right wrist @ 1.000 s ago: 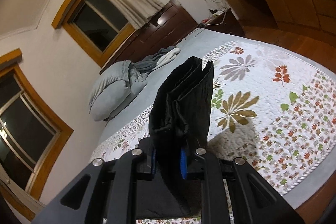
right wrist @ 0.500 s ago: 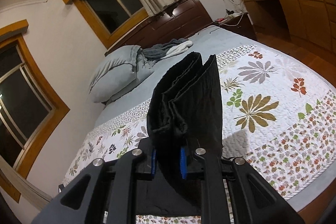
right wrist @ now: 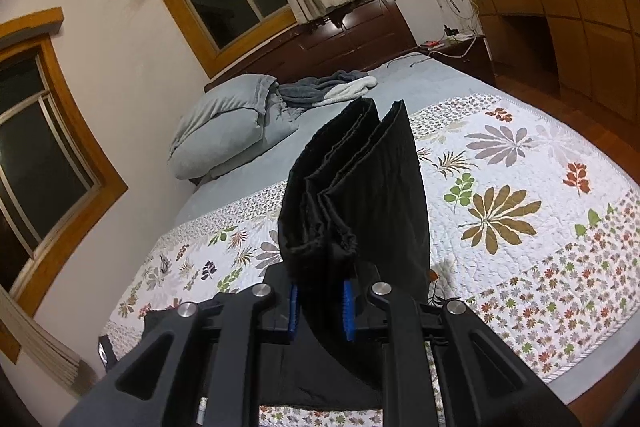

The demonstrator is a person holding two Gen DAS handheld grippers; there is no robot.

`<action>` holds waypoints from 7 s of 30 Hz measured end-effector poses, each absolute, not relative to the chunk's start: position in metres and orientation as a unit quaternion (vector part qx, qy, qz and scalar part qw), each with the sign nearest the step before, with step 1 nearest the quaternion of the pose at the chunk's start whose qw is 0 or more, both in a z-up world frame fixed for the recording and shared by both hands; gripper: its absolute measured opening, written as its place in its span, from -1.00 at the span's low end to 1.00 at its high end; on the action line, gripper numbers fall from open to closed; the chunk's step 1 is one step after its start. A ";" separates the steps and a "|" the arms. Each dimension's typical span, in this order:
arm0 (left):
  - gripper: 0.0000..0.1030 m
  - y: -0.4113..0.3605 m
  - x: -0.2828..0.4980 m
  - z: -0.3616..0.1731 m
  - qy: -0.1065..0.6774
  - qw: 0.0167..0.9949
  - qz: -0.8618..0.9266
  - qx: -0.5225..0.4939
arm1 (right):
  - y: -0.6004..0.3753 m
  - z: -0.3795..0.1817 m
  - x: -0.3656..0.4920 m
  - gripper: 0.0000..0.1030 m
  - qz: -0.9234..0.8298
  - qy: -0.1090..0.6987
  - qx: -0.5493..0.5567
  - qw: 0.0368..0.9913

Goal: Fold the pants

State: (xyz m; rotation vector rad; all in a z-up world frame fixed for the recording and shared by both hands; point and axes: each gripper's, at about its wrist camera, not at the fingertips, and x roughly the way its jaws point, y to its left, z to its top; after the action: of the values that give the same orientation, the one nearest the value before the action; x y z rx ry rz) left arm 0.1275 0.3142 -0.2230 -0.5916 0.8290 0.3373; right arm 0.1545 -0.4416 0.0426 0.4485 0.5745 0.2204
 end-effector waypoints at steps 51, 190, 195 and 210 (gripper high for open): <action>0.91 0.322 0.116 -0.227 0.383 0.852 0.135 -0.331 | -0.266 0.001 0.182 -0.69 0.190 0.356 0.034 0.915; 0.25 0.382 0.071 -0.271 0.286 0.687 0.037 -0.667 | 0.301 -0.182 0.374 0.07 0.604 0.654 -0.245 0.382; -0.35 0.382 0.062 -0.272 0.287 0.689 0.037 -0.665 | 0.295 -0.164 0.372 -0.31 0.608 0.639 -0.263 0.392; -0.45 0.324 0.075 -0.147 0.262 0.808 -0.004 -0.528 | 0.217 -0.034 0.383 -0.36 0.608 0.576 -0.263 0.479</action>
State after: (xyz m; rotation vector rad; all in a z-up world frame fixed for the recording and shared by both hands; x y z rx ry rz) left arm 0.0751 0.3237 -0.1471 -1.1289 0.5597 -0.0092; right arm 0.3832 0.2173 -0.0345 -0.6422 1.4052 1.4843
